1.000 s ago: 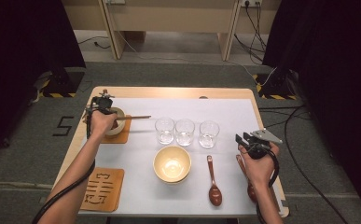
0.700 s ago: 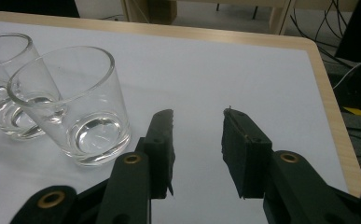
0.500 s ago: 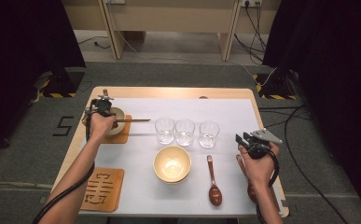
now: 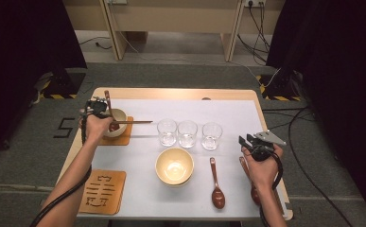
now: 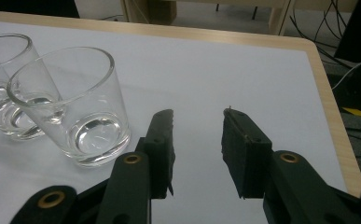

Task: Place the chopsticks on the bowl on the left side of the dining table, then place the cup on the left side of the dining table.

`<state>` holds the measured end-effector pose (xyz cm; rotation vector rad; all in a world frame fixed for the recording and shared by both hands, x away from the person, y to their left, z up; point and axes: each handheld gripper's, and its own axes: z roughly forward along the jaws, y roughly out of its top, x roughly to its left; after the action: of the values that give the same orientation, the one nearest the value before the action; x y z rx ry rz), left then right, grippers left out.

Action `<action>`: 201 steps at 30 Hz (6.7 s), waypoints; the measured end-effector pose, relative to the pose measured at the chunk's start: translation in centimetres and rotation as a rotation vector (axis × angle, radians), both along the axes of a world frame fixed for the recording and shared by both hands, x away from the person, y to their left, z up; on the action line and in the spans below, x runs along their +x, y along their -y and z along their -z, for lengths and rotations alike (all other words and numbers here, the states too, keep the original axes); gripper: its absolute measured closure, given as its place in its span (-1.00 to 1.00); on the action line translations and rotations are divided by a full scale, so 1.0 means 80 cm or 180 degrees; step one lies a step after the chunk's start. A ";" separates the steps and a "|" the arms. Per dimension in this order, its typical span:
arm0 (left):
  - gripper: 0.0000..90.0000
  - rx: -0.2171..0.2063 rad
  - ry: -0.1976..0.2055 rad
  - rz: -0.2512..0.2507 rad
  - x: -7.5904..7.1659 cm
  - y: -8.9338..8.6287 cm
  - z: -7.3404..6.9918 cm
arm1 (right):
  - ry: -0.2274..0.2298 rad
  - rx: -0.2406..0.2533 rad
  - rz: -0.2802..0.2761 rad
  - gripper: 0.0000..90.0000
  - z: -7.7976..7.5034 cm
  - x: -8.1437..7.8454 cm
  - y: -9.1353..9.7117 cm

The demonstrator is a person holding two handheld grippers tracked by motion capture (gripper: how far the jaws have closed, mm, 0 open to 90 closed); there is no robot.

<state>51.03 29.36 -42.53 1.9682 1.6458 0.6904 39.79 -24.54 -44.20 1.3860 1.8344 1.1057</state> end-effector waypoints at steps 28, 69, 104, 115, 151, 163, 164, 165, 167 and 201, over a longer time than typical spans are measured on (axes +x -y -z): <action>0.97 -0.0008 0.0343 -0.0230 -0.036 -0.064 -0.024 | -0.0009 0.0001 0.0021 0.43 0.000 -0.001 0.000; 0.96 0.0098 0.0168 -0.0406 -0.044 -0.092 0.006 | -0.0004 0.0001 0.0025 0.43 -0.001 -0.001 0.002; 0.43 -0.0384 0.0424 0.0010 -0.056 -0.021 -0.045 | -0.0021 -0.0009 0.0030 0.42 -0.001 0.000 0.003; 0.41 -0.0461 0.0421 0.0314 -0.047 0.034 -0.046 | -0.0038 0.0020 0.0032 0.41 0.001 0.000 0.005; 0.31 -0.0528 0.0432 0.1100 -0.050 0.149 -0.048 | -0.0047 0.0152 0.0102 0.40 -0.002 -0.002 0.023; 0.35 -0.0560 0.0410 0.1195 -0.049 0.167 -0.043 | -0.0022 0.0136 0.0136 0.40 -0.008 -0.009 0.025; 0.35 -0.0552 0.0399 0.1200 -0.049 0.168 -0.041 | -0.0019 0.0147 0.0133 0.40 -0.008 -0.009 0.024; 0.36 -0.0556 0.0387 0.1199 -0.049 0.169 -0.040 | -0.0015 0.0147 0.0127 0.40 -0.008 -0.009 0.024; 0.36 -0.0571 0.0382 0.1199 -0.049 0.170 -0.037 | -0.0010 0.0140 0.0125 0.40 -0.008 -0.010 0.024; 0.43 -0.0558 -0.0012 0.1072 -0.036 0.197 -0.001 | 0.0007 0.0127 0.0072 0.40 -0.014 -0.015 0.015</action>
<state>48.17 13.64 -42.44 2.0475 1.2826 0.4006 38.58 -25.78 -43.11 1.4243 1.7999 1.1376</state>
